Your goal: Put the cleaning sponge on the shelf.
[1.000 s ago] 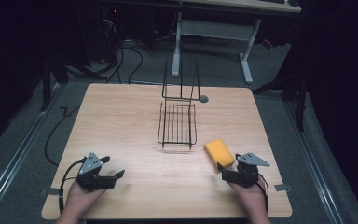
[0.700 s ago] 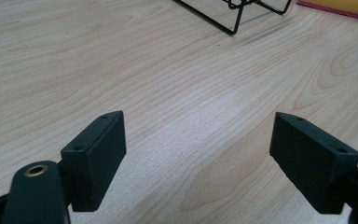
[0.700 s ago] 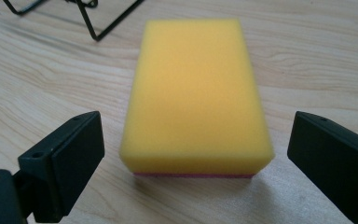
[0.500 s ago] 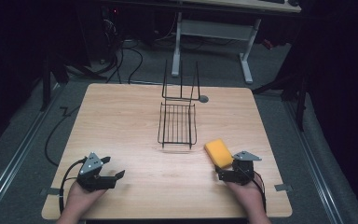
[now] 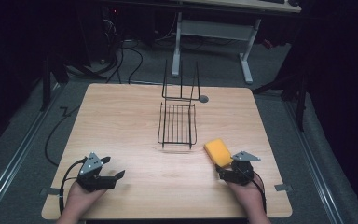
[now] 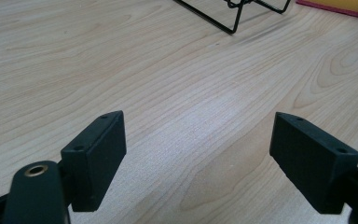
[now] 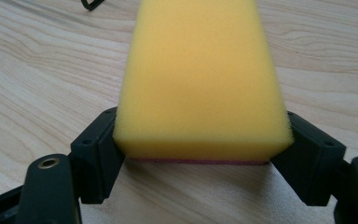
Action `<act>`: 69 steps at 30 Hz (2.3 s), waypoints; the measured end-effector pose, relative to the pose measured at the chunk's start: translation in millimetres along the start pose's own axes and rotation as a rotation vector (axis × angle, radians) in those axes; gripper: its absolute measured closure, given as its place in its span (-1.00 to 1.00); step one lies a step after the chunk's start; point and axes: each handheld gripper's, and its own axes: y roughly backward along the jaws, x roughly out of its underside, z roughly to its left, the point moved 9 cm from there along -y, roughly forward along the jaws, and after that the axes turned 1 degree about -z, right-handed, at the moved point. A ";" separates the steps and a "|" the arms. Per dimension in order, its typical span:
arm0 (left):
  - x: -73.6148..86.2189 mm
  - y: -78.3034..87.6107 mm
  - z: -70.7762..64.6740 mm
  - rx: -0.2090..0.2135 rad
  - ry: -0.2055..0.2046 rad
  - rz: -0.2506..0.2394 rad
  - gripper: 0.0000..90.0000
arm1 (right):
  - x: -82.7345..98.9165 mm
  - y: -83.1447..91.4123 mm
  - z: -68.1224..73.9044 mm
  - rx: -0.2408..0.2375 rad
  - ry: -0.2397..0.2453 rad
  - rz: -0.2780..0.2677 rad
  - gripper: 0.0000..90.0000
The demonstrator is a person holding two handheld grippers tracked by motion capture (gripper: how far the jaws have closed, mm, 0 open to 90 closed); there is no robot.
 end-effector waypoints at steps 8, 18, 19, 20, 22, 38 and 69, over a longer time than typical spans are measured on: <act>0.1 0.0 0.1 0.000 0.000 0.000 -0.58 | -4.6 5.4 1.2 0.004 -0.001 -0.026 -0.45; -0.1 0.2 0.1 0.000 0.000 -0.001 -0.57 | -13.1 14.4 5.4 0.004 0.003 -0.078 -0.45; -0.1 0.2 0.1 0.000 0.000 -0.001 -0.58 | -13.1 14.4 5.4 0.004 0.003 -0.078 -0.45; 0.0 0.2 0.3 -0.001 0.001 -0.001 -0.58 | -14.3 15.5 6.0 0.004 0.003 -0.083 -0.45; 0.1 0.1 0.2 -0.001 0.001 -0.001 -0.58 | -15.4 16.8 6.4 0.004 0.006 -0.090 -0.44; 1.3 -0.4 0.7 0.003 0.001 0.005 -0.58 | -28.5 26.4 8.3 0.020 0.024 -0.137 -0.44; -0.1 3.6 2.6 -0.001 0.014 -0.013 -0.58 | -73.2 23.0 25.1 0.018 0.046 -0.193 -0.43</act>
